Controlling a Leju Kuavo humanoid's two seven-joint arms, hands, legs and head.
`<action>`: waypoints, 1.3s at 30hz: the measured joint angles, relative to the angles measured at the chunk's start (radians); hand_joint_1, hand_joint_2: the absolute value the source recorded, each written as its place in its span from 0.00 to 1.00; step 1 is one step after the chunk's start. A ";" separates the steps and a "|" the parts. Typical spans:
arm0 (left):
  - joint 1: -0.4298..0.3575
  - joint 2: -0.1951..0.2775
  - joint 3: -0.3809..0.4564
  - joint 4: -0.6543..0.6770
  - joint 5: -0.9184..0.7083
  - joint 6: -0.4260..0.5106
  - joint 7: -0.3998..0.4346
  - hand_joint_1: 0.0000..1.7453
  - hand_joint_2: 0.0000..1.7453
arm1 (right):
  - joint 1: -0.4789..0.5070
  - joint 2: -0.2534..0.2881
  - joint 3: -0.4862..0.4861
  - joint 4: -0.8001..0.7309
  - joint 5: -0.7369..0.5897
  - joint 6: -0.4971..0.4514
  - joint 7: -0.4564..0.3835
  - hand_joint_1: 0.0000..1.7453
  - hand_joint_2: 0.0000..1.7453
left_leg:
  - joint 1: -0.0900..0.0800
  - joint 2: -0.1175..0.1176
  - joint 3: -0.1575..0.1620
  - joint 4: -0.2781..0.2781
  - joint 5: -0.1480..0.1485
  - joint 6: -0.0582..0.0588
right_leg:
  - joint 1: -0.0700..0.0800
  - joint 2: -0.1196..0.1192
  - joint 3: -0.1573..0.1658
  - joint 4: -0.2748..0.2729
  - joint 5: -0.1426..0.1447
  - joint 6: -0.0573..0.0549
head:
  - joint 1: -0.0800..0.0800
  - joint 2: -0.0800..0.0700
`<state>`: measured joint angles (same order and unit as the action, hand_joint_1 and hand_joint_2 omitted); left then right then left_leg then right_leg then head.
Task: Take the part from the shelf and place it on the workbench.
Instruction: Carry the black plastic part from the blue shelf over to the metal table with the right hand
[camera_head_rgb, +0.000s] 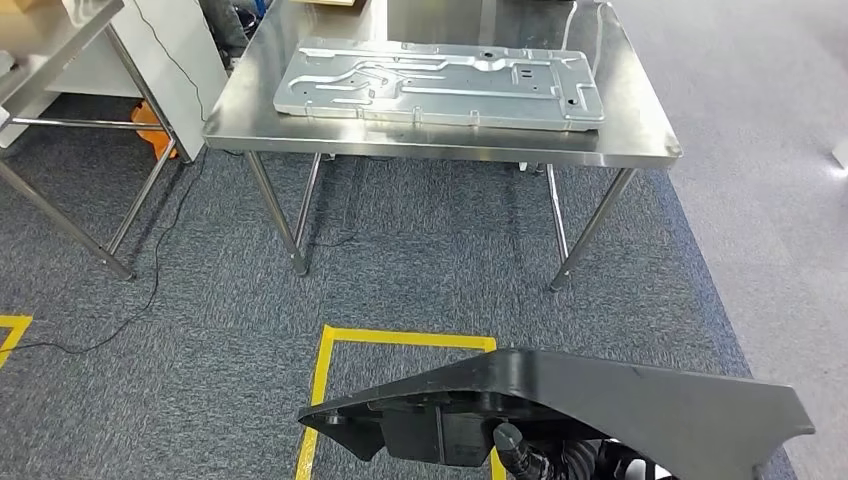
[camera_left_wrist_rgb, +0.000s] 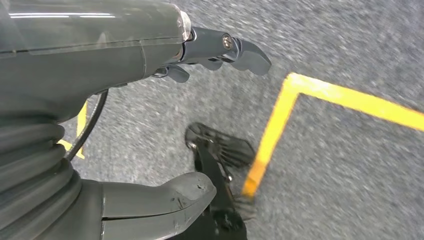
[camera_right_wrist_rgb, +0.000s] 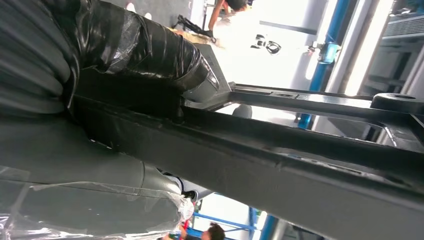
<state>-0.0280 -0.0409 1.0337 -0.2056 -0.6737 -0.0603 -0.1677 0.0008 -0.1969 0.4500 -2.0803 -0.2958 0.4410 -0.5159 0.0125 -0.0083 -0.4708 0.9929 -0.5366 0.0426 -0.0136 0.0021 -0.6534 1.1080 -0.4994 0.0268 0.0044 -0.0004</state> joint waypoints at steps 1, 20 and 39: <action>-0.001 0.000 0.000 0.000 0.000 0.000 0.000 0.00 1.00 | 0.001 0.000 0.000 -0.001 0.001 -0.002 -0.001 1.00 1.00 | 0.000 -0.001 0.008 -0.003 -0.009 -0.005 | 0.003 -0.001 0.006 -0.044 0.039 -0.006 | 0.000 0.000; 0.004 0.000 0.004 0.000 -0.007 0.000 -0.001 0.00 1.00 | 0.007 0.000 -0.003 -0.033 0.004 -0.010 -0.022 1.00 1.00 | -0.008 -0.008 -0.112 0.021 0.074 -0.008 | 0.018 0.025 0.158 -0.096 -0.027 -0.028 | -0.001 0.000; -0.011 -0.007 0.015 0.000 -0.009 -0.002 -0.010 0.00 1.00 | 0.009 0.000 -0.003 -0.056 0.033 -0.013 -0.025 1.00 1.00 | 0.001 0.003 -0.064 0.161 -0.058 -0.044 | 0.007 -0.002 0.077 -0.097 0.035 -0.058 | -0.001 0.000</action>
<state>-0.0387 -0.0478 1.0489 -0.2056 -0.6826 -0.0627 -0.1779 0.0100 -0.1970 0.4471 -2.1362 -0.2633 0.4279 -0.5404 0.0136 -0.0051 -0.5351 1.1538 -0.5949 -0.0015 -0.0068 0.0005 -0.5765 1.0112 -0.4639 -0.0316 0.0033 -0.0004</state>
